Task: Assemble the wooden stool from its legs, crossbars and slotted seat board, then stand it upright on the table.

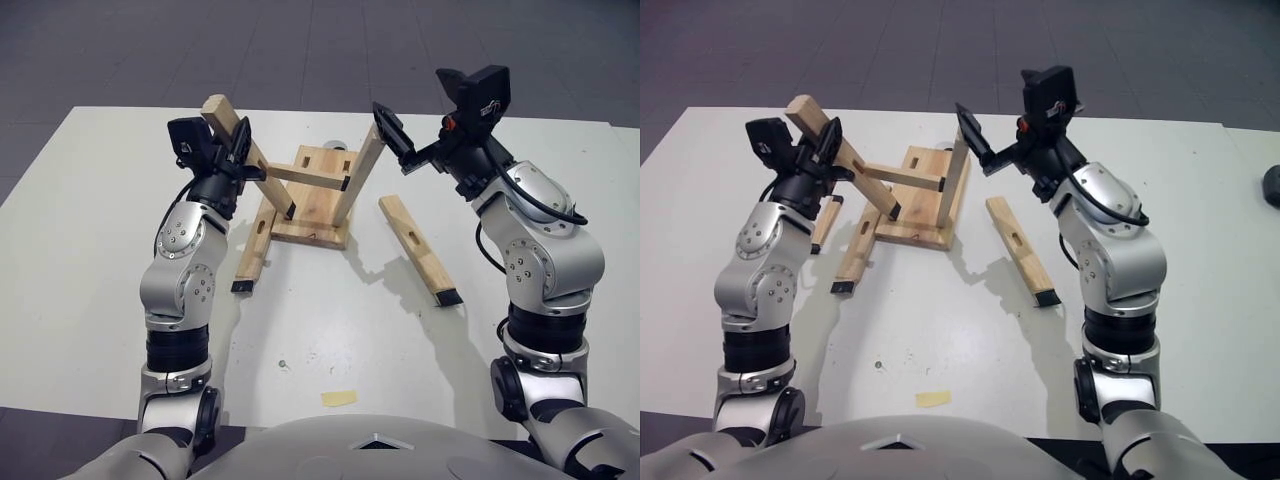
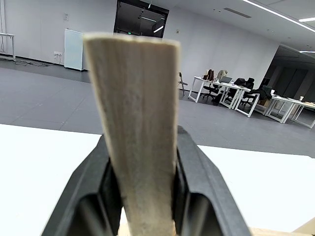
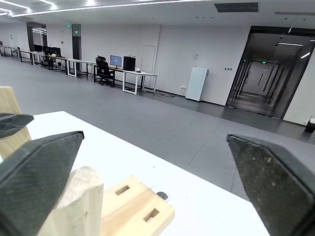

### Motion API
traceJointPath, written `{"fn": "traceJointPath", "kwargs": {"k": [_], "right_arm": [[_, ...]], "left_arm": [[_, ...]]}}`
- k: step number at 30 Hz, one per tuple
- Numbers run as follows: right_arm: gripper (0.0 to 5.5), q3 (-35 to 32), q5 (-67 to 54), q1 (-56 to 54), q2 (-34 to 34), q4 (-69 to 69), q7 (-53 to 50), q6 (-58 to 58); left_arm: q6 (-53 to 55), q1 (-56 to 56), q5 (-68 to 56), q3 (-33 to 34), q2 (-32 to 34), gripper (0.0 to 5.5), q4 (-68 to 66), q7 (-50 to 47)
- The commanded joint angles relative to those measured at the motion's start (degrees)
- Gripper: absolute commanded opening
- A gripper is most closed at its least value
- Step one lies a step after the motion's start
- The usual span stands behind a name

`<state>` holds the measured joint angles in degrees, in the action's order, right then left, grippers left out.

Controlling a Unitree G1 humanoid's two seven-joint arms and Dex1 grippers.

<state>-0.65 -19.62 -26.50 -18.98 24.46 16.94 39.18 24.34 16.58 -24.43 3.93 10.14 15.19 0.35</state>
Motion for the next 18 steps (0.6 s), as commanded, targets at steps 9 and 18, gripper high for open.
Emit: {"fn": "traceJointPath", "kwargs": {"k": [9, 18], "right_arm": [[5.40, 4.14, 3.33, 3.97, -4.24, -4.33, 2.49, 2.27], [5.40, 4.79, 3.98, 4.60, -6.75, -7.39, 4.34, 0.68]], "left_arm": [[2.80, -1.96, 6.79, -4.65, 1.27, 1.05, -6.95, 1.68], [1.67, 0.30, 8.16, -5.70, 0.44, 1.05, -10.48, 2.15]]}}
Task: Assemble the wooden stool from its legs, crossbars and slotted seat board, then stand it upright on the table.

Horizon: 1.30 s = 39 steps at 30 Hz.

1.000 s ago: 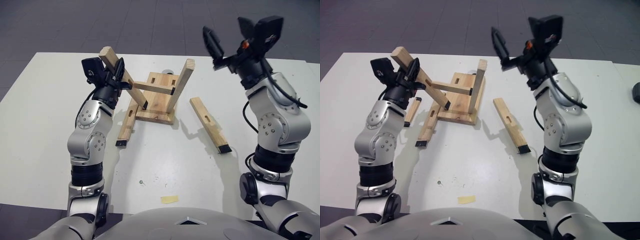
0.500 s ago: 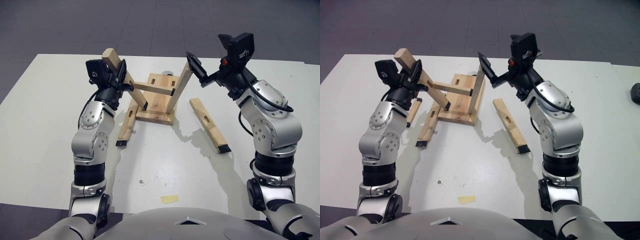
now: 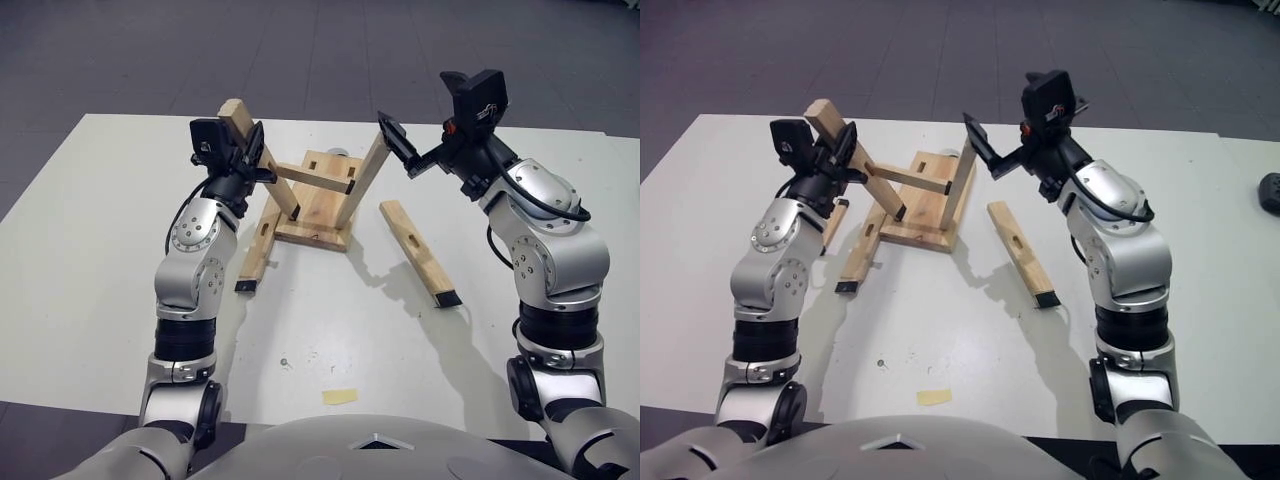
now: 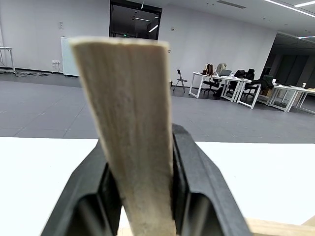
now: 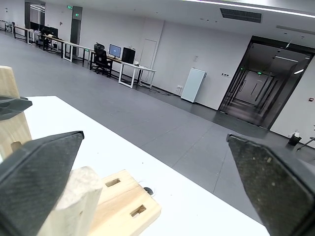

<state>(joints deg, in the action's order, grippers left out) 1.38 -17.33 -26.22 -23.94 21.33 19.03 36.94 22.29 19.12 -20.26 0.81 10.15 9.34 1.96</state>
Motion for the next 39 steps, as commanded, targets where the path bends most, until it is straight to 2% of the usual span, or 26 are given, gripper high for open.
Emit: {"fn": "traceJointPath", "kwargs": {"k": [1, 15, 22, 33, 39], "right_arm": [[5.40, 2.84, 1.77, 4.35, -1.99, -4.73, 2.49, 2.64], [5.40, 4.84, 1.34, 8.87, -4.90, -5.71, 7.15, -2.19], [5.40, 5.76, 3.58, 11.31, -7.17, -10.41, 7.32, -5.46], [5.40, 11.14, 8.11, 6.90, -12.20, -16.02, 12.69, -12.37], [5.40, 12.89, 9.89, 2.83, -12.63, -18.84, 13.29, -14.00]], "left_arm": [[3.84, -2.09, 3.97, -2.62, 0.44, 1.05, -4.72, 0.58], [7.17, -0.91, 4.26, -4.24, 0.70, 1.05, -5.14, 2.37], [8.67, -0.36, 4.67, -4.15, 1.87, 1.05, -5.85, 3.33], [12.70, 3.82, 4.62, -2.13, 0.88, 1.04, -10.95, 1.20], [13.80, 2.27, 4.71, -4.30, 1.03, 1.04, -9.05, 3.24]]}}
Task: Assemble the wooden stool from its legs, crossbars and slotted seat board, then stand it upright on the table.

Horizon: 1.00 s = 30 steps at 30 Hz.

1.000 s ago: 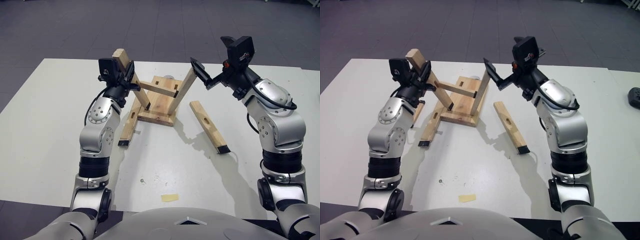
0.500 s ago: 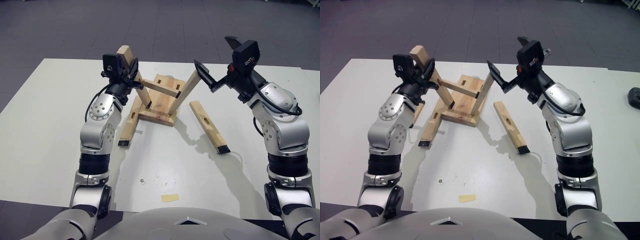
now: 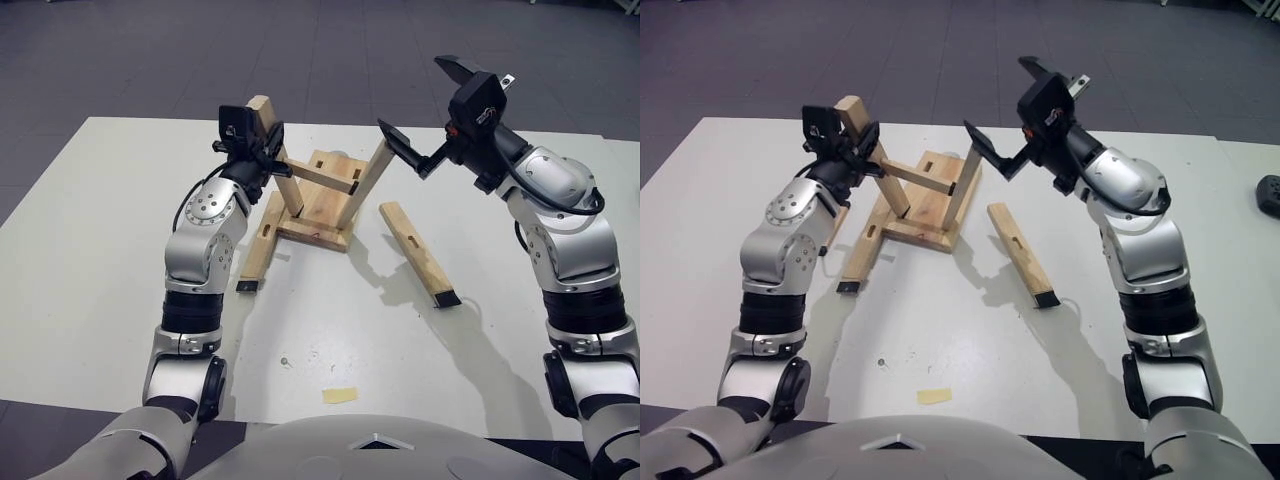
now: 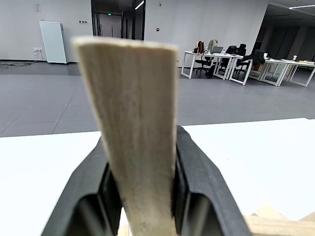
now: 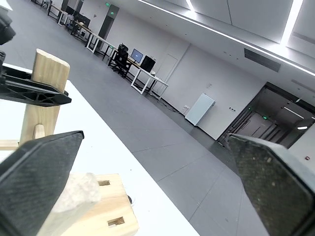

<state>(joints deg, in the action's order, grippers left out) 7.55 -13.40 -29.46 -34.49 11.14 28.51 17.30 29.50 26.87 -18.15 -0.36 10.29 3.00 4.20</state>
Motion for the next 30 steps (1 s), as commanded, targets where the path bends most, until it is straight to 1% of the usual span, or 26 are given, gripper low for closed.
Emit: {"fn": "traceJointPath", "kwargs": {"k": [1, 6, 11, 14, 16, 19, 23, 26, 28, 30], "right_arm": [[5.40, 6.89, 6.24, 5.54, -2.00, -8.76, 3.79, 5.70], [5.40, 8.06, 7.29, 0.99, -1.82, -7.32, 3.77, 6.58], [5.40, 9.35, 8.05, -3.67, 0.27, -5.15, 3.73, 8.09], [5.40, 10.89, 9.67, -3.83, 1.04, -4.38, 3.62, 8.27], [5.40, 10.46, 9.96, -2.97, 1.41, -3.32, 3.25, 8.67], [5.40, 5.38, 5.85, -3.66, 3.88, 0.72, 1.66, 11.27], [5.40, -3.13, -3.45, -8.17, 9.92, 6.30, -0.94, 16.23], [5.40, -6.09, -7.57, -12.28, 14.02, 9.41, -3.85, 19.50], [5.40, -7.37, -10.23, -16.08, 18.74, 11.37, -8.03, 22.21], [5.40, -6.45, -11.07, -18.84, 22.78, 12.86, -11.91, 24.74]], "left_arm": [[6.60, -6.17, 2.75, -3.67, 1.08, 1.04, -1.76, 1.30], [7.25, -9.35, 3.40, -4.83, 1.97, 1.06, 2.95, 1.04], [8.04, -10.40, 3.83, -4.62, 3.24, 1.10, 4.63, 1.14], [8.61, -9.90, 3.42, -3.83, 3.36, 1.13, 4.08, 0.63], [9.45, -9.50, 3.05, -2.87, 2.95, 1.14, 3.48, -0.25], [10.07, -9.37, 2.80, -2.36, 2.53, 1.14, 3.53, -0.80], [10.61, -10.13, 2.50, -1.74, 2.08, 1.14, 4.62, -1.50], [10.80, -10.72, 2.53, -1.39, 1.76, 1.14, 5.20, -1.95], [10.87, -11.26, 2.55, -1.34, 1.56, 1.14, 5.61, -2.20], [10.94, -11.72, 2.53, -1.37, 1.38, 1.14, 5.97, -2.40]]}}
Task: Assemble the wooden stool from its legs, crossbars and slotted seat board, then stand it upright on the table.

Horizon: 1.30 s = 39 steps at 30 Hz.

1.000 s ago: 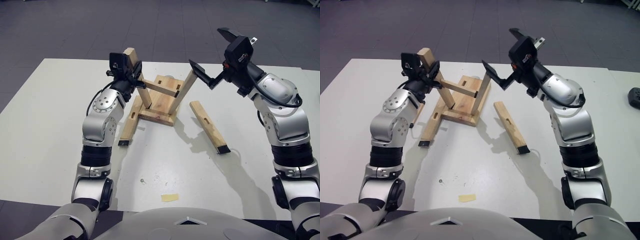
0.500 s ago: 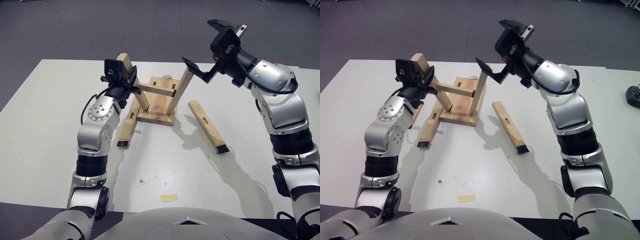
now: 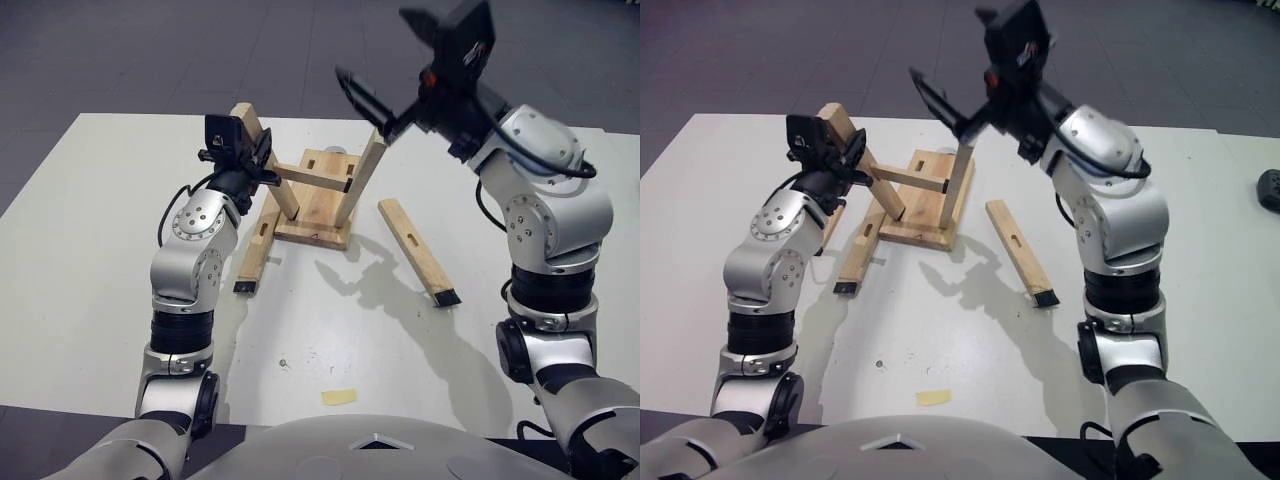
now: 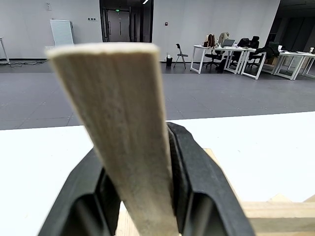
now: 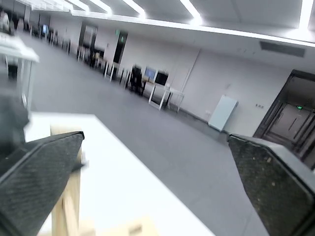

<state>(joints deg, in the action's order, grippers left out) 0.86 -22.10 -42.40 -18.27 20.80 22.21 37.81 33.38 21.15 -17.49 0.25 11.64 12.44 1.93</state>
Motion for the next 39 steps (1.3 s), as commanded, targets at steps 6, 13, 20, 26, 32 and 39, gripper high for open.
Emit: {"fn": "traceJointPath", "kwargs": {"k": [6, 13, 20, 26, 32, 39], "right_arm": [[5.40, 13.80, 4.46, -6.75, 12.66, 4.30, -12.61, 8.86], [5.40, 24.31, 16.77, -5.40, 12.14, -1.02, -15.77, 6.56], [5.40, 28.41, 28.59, -4.29, 8.66, -5.55, -17.16, 6.49], [5.40, 32.25, 35.35, -3.35, 7.25, -7.28, -15.64, 7.21], [5.40, 39.54, 42.24, -3.51, 4.30, -9.36, -10.08, 7.19], [5.40, 41.39, 47.91, -3.11, 3.83, -10.95, -6.53, 6.62]], "left_arm": [[7.03, -6.78, 1.68, -1.53, -0.94, 1.14, -1.16, -1.16], [7.50, -8.07, 1.58, -1.34, -2.71, 1.13, 0.64, -2.63], [7.85, -8.06, 1.53, -1.61, -4.24, 1.11, 1.35, -3.79], [8.17, -8.48, 1.45, -1.09, -4.68, 1.09, 2.31, -4.23], [8.22, -8.56, 1.31, -0.83, -5.30, 1.09, 2.85, -4.84], [8.42, -8.27, 1.11, -0.60, -5.65, 1.07, 3.38, -4.81]]}}
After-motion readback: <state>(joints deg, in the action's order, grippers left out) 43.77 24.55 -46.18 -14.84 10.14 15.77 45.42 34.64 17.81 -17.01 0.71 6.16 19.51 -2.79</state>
